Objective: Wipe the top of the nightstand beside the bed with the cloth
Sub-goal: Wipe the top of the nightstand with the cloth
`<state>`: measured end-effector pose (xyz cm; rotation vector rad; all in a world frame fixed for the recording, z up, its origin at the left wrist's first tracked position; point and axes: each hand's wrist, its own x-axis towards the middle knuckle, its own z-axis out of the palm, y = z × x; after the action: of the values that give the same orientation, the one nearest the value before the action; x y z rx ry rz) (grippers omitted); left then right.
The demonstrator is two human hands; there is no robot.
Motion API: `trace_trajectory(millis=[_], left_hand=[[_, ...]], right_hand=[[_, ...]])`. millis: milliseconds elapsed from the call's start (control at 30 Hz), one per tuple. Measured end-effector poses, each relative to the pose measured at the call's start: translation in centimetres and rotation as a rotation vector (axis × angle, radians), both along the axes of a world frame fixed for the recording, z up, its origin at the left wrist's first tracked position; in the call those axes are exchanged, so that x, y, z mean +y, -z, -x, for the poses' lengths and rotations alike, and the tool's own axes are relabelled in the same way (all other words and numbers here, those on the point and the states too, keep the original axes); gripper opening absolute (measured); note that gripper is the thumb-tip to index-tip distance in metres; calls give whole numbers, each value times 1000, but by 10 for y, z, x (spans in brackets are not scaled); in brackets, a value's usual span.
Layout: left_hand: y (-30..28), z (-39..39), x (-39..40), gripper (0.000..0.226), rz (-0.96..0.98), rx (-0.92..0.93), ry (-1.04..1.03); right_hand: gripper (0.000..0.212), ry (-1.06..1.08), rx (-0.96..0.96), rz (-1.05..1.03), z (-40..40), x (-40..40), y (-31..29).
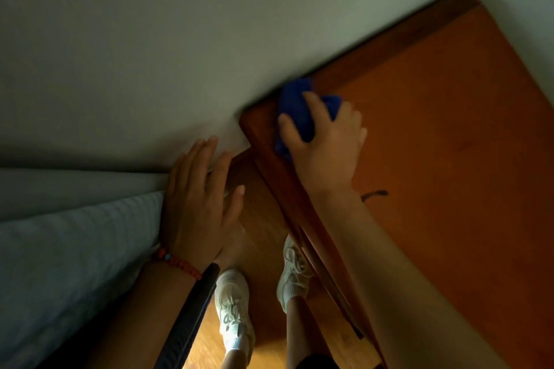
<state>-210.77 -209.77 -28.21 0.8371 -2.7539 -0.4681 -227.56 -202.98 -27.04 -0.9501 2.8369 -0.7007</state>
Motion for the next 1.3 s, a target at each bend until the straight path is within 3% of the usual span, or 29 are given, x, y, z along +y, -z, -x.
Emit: trace_trajectory(millis=[100, 400, 633, 900, 1300], left_hand=[[-3, 0, 5, 45, -14, -22, -1], [-37, 5, 17, 47, -46, -42, 101], [-82, 12, 28, 49, -93, -89, 208], [-149, 27, 58, 68, -91, -208, 332], [-243, 60, 128, 71, -40, -402, 575]], right_hand=[[51, -198, 46, -62, -11, 10, -2], [50, -75, -118, -112, -14, 42, -41], [48, -69, -28, -186, -15, 93, -95], [51, 118, -41, -230, -23, 158, -168], [51, 409, -97, -292, -41, 275, -249]])
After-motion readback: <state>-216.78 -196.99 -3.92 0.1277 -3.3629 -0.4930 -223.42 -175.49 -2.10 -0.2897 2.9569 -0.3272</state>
